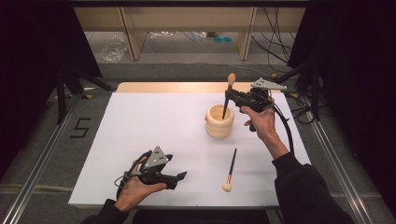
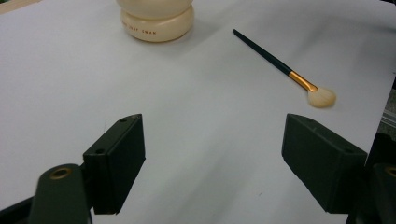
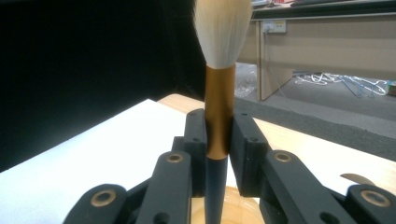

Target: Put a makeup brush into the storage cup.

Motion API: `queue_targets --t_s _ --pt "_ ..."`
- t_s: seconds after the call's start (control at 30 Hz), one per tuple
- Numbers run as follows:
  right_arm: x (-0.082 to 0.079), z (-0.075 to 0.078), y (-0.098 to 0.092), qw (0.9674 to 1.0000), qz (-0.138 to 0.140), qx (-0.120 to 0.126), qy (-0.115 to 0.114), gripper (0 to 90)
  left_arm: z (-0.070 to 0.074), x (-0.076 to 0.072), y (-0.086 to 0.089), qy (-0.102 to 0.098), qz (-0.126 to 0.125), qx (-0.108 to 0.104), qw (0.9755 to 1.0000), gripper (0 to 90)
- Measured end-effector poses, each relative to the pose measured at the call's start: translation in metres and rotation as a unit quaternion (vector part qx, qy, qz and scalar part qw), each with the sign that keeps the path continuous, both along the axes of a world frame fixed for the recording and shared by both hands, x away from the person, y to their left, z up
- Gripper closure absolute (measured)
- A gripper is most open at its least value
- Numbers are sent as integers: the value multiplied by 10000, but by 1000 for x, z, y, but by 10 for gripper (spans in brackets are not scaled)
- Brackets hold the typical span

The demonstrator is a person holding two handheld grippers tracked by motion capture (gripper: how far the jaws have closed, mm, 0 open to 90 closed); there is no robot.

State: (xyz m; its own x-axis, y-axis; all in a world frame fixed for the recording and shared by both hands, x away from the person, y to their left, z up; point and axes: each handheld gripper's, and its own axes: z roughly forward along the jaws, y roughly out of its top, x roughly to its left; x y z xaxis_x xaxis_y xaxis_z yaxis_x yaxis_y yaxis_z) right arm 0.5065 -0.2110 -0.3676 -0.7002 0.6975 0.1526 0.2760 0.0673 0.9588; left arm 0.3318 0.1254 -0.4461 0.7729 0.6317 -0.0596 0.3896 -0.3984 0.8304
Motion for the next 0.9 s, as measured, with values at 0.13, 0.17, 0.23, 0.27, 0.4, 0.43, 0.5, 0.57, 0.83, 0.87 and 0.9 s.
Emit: queue_targets --t_s 0.13,0.17,0.23,0.27,0.4,0.43,0.5,0.57,0.83,0.87,0.9 --pt "2 -5 1 10000 21 12 36 782 0 0 0 -7 -1 7 10000 214" --pt "2 -6 1 10000 19 13 81 782 0 0 0 1 14 -7 10000 214" --pt "3 -8 1 10000 17 -54 36 781 0 0 0 8 18 -17 10000 215" --pt "3 -9 2 9999 10 -28 107 781 0 0 0 -8 -2 0 10000 215" --pt "5 -15 3 9998 13 -87 157 782 0 0 0 -54 -4 -35 10000 215" --pt "5 -17 3 9997 22 -88 232 782 0 0 0 -26 -13 -25 10000 215" --pt "6 -19 4 9995 31 -161 256 782 0 0 0 38 -5 -26 10000 215" --pt "7 -21 4 9997 34 -167 184 781 0 0 0 41 1 -18 10000 215" --pt "8 -29 8 9990 118 -274 335 781 0 0 1 -75 -51 97 9999 215" --pt "9 -30 7 9991 82 -347 225 781 0 0 1 -72 -48 96 9999 215" --pt "8 -30 7 9988 80 -360 319 781 0 -1 0 7 24 38 10000 215"
